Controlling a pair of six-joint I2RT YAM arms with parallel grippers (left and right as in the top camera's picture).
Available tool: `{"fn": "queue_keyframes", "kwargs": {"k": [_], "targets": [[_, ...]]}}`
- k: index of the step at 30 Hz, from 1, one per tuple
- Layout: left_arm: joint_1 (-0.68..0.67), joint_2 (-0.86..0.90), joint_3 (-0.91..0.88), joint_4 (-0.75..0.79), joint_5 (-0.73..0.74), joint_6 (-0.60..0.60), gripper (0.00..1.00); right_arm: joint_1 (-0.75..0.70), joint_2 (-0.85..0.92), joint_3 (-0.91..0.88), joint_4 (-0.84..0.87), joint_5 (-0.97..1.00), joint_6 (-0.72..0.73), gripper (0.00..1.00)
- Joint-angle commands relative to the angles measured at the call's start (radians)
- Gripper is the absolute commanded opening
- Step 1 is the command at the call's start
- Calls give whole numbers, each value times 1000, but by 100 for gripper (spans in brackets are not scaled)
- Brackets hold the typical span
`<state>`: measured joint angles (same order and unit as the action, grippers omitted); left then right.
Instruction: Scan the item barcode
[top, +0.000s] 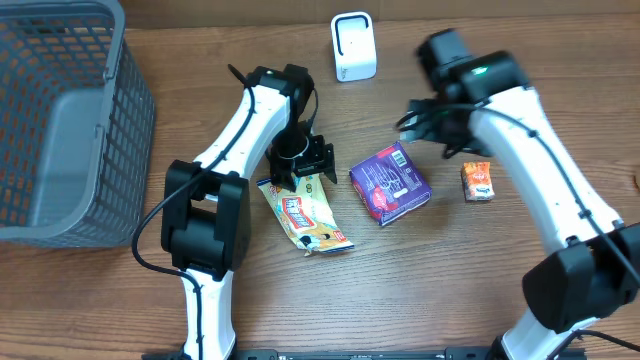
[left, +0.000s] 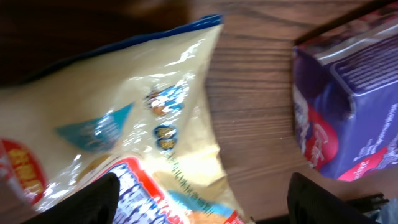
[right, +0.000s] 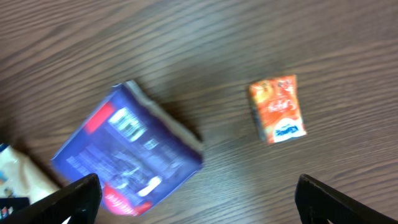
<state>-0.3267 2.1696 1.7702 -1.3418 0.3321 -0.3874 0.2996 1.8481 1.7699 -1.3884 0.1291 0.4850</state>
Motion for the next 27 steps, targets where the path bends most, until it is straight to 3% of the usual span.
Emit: {"fn": "queue_keyframes", "kwargs": {"k": [1, 7, 14, 19, 23, 27], "targets": [[-35, 9, 16, 45, -6, 13, 73, -74, 1, -89, 34, -206, -120, 100], [-63, 9, 16, 115, -6, -117, 55, -110, 1, -284, 214, -349, -157, 100], [-93, 10, 16, 138, -10, -133, 61, -111, 1, -476, 461, -433, -175, 94], [-100, 11, 16, 138, -3, -134, 57, -124, 1, -578, 613, -449, -175, 94], [-103, 14, 16, 143, -3, -138, 54, -124, 1, -603, 641, -462, -176, 93], [-108, 19, 11, 156, -3, -153, 55, -124, 1, -603, 639, -618, -206, 90]]}}
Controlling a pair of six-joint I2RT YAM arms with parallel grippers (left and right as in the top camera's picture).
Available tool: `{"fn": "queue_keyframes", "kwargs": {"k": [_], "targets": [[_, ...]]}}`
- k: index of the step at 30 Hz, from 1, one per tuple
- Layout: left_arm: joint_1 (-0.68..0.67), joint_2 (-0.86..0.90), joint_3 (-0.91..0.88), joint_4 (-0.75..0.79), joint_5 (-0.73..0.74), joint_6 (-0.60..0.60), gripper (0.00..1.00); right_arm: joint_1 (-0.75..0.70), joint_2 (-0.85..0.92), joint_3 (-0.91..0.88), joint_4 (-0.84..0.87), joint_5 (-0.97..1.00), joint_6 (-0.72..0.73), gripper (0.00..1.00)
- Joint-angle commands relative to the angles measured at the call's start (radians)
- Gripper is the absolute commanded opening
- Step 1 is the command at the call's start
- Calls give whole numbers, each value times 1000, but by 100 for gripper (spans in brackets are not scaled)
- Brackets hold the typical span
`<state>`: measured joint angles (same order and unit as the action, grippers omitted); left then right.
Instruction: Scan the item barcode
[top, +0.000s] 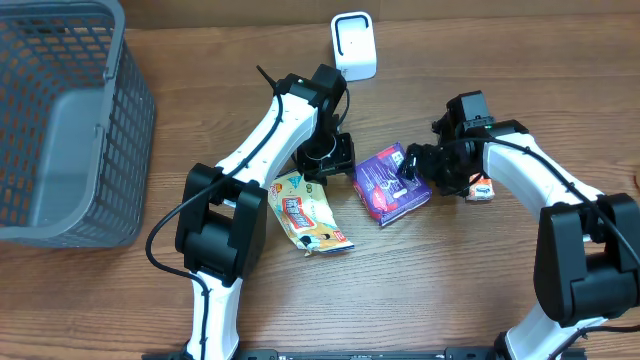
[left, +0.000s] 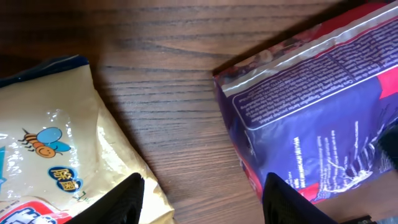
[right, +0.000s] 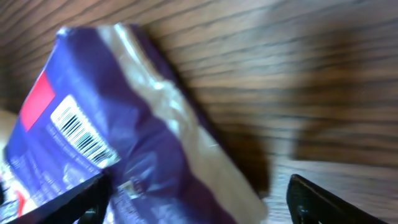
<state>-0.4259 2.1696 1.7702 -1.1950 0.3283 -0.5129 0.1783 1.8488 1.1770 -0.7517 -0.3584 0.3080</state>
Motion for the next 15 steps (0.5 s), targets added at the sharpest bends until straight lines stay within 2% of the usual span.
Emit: {"fn": "queue_keyframes", "kwargs": {"k": [1, 3, 4, 5, 6, 11, 15], "targets": [[-12, 19, 5, 18, 1, -27, 55, 0, 0, -10, -4, -198, -29, 88], [-13, 19, -2, 19, 1, -27, 62, 6, 0, -10, -28, -259, -29, 86], [-13, 19, -8, 19, 2, -27, 63, 9, 0, -10, -43, -265, -28, 88], [-13, 19, -14, 19, 3, -27, 63, 10, 0, -10, -55, -265, -27, 97], [-14, 19, -21, 18, 6, -27, 63, 10, 0, -10, -61, -265, -27, 100], [-20, 19, -75, 38, 43, -36, 66, -6, -13, 49, -141, -258, -74, 100], [-22, 19, -125, 106, 132, -31, 67, -16, -35, 144, -251, -182, -100, 100]]}}
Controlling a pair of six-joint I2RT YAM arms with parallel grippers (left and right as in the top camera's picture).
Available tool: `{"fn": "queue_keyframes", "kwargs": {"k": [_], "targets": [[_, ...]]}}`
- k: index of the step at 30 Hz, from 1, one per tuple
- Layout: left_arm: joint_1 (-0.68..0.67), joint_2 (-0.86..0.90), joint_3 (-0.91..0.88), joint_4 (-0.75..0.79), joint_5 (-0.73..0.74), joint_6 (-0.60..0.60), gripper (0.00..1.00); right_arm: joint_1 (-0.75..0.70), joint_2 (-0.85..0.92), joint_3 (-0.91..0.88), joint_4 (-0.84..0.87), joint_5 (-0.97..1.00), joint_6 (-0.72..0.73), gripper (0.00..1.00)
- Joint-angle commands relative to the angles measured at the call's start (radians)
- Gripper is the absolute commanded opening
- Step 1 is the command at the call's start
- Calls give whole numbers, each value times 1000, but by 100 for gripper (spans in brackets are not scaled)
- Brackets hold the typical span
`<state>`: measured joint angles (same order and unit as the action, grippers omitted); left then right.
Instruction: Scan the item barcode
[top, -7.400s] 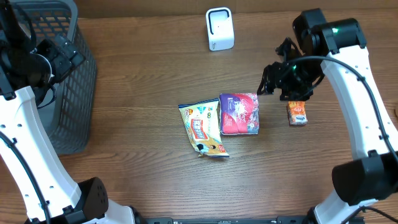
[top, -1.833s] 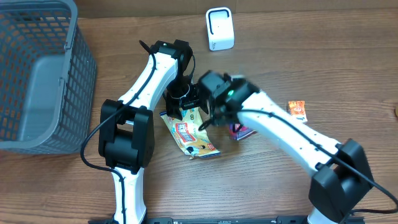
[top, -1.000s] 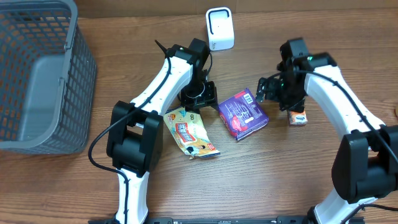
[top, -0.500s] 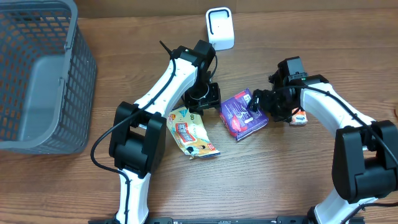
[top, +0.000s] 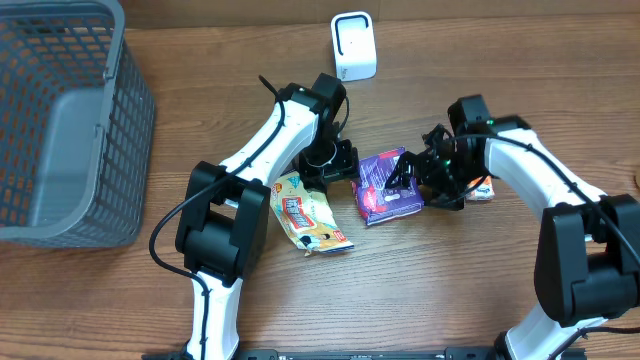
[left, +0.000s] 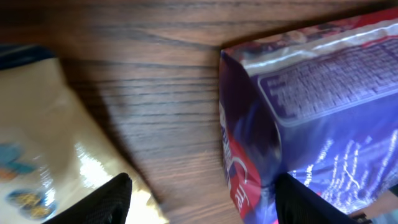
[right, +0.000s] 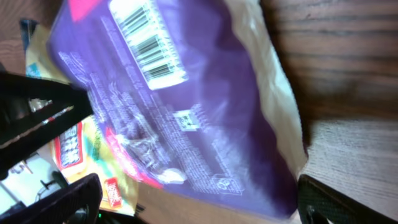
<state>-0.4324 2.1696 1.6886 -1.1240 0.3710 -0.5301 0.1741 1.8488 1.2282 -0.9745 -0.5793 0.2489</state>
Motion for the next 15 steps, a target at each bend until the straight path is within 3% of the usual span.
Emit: {"fn": "queue_keyframes", "kwargs": {"k": [1, 7, 15], "targets": [[-15, 19, -55, 60, 122, -2, 67, -12, -39, 119, -56, 68, -41, 100], [-15, 19, -111, 204, 316, 109, 67, -12, -42, 210, -136, 161, -42, 100], [6, 15, -108, 214, 518, 258, 68, -13, -37, 159, -111, 360, -7, 100]]}}
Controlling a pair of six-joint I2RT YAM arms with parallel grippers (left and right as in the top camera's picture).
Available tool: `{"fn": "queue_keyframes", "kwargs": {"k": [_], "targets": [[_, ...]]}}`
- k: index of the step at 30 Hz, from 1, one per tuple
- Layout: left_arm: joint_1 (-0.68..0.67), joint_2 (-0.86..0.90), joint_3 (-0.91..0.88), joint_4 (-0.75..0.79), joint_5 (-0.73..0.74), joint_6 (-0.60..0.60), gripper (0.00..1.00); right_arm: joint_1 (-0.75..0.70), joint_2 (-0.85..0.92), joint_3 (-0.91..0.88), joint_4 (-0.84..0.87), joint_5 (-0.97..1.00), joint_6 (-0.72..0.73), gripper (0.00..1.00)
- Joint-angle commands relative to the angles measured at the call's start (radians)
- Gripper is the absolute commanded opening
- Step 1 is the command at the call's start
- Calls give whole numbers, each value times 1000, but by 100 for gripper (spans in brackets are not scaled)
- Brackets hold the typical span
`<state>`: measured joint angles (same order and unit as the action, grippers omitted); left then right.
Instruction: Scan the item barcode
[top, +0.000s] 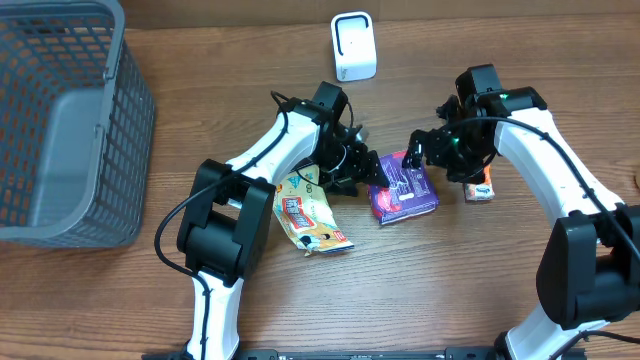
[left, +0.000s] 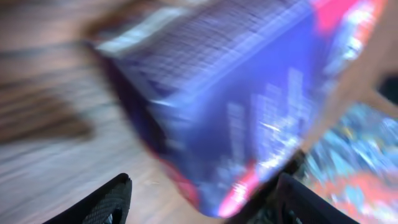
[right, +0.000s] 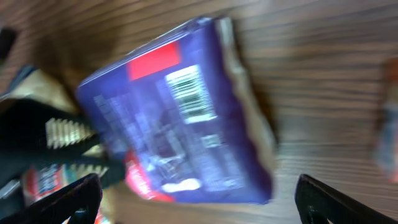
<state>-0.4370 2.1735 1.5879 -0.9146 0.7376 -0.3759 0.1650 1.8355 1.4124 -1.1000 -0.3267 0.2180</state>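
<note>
The purple snack package (top: 405, 190) lies on the table, barcode label (right: 189, 93) facing up in the right wrist view. My left gripper (top: 366, 170) is low at the package's left edge, open; in its blurred wrist view the package (left: 217, 93) fills the frame and its lower corner reaches between the fingers (left: 115, 199). Above the package's right end hangs my right gripper (top: 438, 150), open (right: 198, 186), holding nothing. The white scanner (top: 353, 45) stands at the back of the table.
A yellow snack bag (top: 305, 215) lies just left of the package, under the left arm. A small orange carton (top: 480, 185) sits to the package's right. A grey wire basket (top: 60, 120) fills the left side of the table.
The left gripper has moved right, tight against the package's left edge. The right gripper has risen from the package's right side to above it. The package sits slightly further right.
First the left gripper hovered over the yellow bag and the right arm was high above the package and carton. Then both came down to the purple package, one on each side, and it bunched up between them. Now it lies flatter, barcode up.
</note>
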Motion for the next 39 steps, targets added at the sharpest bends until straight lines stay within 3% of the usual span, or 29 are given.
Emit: {"fn": "queue_keyframes", "kwargs": {"k": [1, 7, 12, 17, 20, 23, 25, 30, 35, 39], "targets": [[16, 11, -8, 4, 162, 111, 69, -4, -23, -39, 29, 101, 39, 100], [2, 13, -19, 2, 128, 100, 70, -3, -23, -117, 115, 17, 82, 99], [-30, 14, -37, 13, -64, -20, 67, -4, -23, -130, 129, 19, 126, 99], [-35, 14, -77, 95, -52, -32, 65, -4, -23, -130, 137, 19, 115, 100], [-35, 14, -82, 113, -49, -32, 56, -4, -23, -130, 137, 19, 115, 100], [-35, 14, -81, 109, -64, -32, 29, -4, -23, -129, 138, 19, 115, 100], [-27, 14, -80, 95, -66, -32, 4, -4, -23, -127, 134, 19, 95, 100], [19, 6, -27, -19, -101, -27, 4, -4, -23, -82, 56, 120, 77, 100], [76, -23, 124, -230, -337, -21, 4, -4, -23, 6, -54, 258, 77, 100], [93, -52, 292, -404, -683, -68, 4, -4, -23, 66, -90, 307, 77, 100]]}}
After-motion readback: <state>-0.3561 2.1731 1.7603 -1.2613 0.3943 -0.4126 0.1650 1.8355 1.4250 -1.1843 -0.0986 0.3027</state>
